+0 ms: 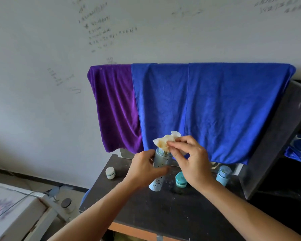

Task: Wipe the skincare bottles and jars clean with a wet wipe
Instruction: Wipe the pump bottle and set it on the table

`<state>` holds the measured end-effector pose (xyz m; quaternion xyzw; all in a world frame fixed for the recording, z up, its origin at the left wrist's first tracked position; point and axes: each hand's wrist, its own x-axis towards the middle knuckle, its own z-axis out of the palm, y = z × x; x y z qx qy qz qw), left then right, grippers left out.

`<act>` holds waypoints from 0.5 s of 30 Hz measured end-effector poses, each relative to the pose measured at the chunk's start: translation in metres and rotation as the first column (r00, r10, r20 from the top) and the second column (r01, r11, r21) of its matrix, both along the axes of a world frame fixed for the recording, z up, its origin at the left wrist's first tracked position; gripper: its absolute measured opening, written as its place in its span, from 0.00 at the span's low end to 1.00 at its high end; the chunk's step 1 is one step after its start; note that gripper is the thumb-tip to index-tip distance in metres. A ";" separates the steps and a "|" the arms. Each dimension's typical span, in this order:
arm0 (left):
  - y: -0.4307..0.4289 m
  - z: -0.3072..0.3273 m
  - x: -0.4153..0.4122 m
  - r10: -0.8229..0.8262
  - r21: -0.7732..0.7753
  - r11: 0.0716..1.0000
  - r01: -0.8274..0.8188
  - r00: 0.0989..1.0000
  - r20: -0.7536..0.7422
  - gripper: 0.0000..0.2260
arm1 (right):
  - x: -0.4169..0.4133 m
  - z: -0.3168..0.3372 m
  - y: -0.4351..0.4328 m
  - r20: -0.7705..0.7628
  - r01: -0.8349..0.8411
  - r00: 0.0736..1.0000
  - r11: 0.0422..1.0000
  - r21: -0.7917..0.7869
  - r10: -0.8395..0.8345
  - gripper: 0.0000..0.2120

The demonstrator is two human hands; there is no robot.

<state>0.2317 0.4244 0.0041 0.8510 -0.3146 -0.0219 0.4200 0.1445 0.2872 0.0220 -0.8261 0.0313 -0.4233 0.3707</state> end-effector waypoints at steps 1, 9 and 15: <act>0.000 0.001 -0.001 0.017 0.015 1.000 -0.018 0.999 0.030 0.20 | 0.000 0.004 -0.001 -0.032 -0.014 0.999 0.997 0.082 0.017 0.07; 0.006 0.007 -0.002 0.087 0.182 0.965 -0.190 0.884 0.460 0.17 | 0.010 0.017 0.000 -0.163 -0.015 0.972 0.740 0.673 0.168 0.14; 0.017 0.003 0.002 -0.018 0.147 0.989 -0.029 0.950 0.312 0.17 | 0.013 0.008 -0.018 -0.223 -0.015 0.938 0.675 0.738 0.264 0.07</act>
